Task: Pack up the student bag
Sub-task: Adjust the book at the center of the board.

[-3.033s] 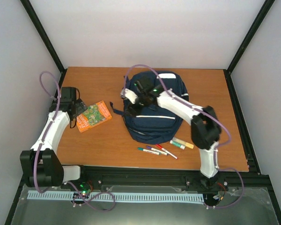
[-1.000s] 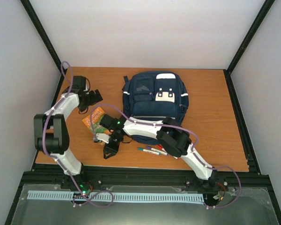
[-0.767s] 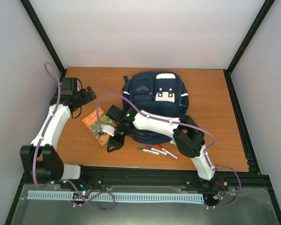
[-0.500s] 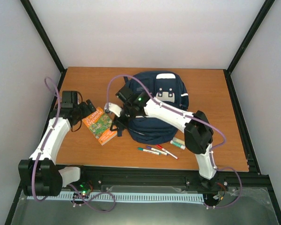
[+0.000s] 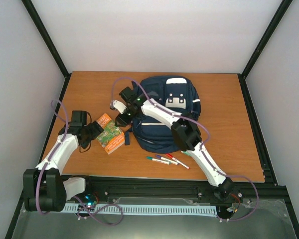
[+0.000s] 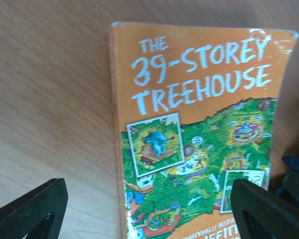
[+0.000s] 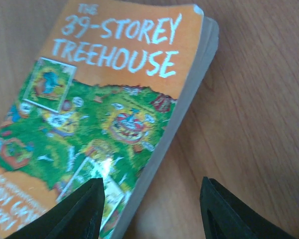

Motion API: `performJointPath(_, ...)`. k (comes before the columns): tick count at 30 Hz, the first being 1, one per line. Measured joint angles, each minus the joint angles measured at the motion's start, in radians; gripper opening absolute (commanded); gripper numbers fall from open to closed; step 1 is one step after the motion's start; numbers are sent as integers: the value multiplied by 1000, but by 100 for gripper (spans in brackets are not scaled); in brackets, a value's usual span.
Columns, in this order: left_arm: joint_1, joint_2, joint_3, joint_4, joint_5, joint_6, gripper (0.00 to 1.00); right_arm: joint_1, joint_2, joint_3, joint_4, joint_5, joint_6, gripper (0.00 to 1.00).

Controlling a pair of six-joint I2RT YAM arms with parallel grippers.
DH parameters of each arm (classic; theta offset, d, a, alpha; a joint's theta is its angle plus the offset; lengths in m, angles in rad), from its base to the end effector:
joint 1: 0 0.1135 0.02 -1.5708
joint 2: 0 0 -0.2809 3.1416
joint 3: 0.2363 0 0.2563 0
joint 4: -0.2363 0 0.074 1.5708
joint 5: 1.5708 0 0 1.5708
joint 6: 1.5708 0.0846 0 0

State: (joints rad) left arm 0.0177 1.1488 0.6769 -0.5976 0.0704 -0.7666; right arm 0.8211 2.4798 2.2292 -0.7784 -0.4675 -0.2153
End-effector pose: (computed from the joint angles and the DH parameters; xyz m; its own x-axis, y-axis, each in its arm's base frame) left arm 0.2304 -0.0019 0.1710 -0.6428 -0.7034 -0.3033 -0.5966 0.7080 -0.3778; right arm 0.3639 0.4468 0.1543 -0.3969 -0.7062 -0.5863 -0.9177 0.2941 0.2670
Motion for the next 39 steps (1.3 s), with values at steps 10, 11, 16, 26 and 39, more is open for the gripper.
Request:
performJointPath(10,2,0,-66,42,-18,-44,94,-14,138,109,-19,-40,50,33)
performJointPath(11,3,1,-73,49,-16,-46,94,-15,139,108,-19,-50,58,31)
performJointPath(16,4,18,-98,90,1,-55,94,-19,141,95,-10,-86,78,26)
performJointPath(26,4,58,-162,215,39,-93,93,-26,133,51,32,-115,130,19)
performJointPath(39,17,147,-183,480,148,-128,93,-26,133,52,33,-98,146,17)
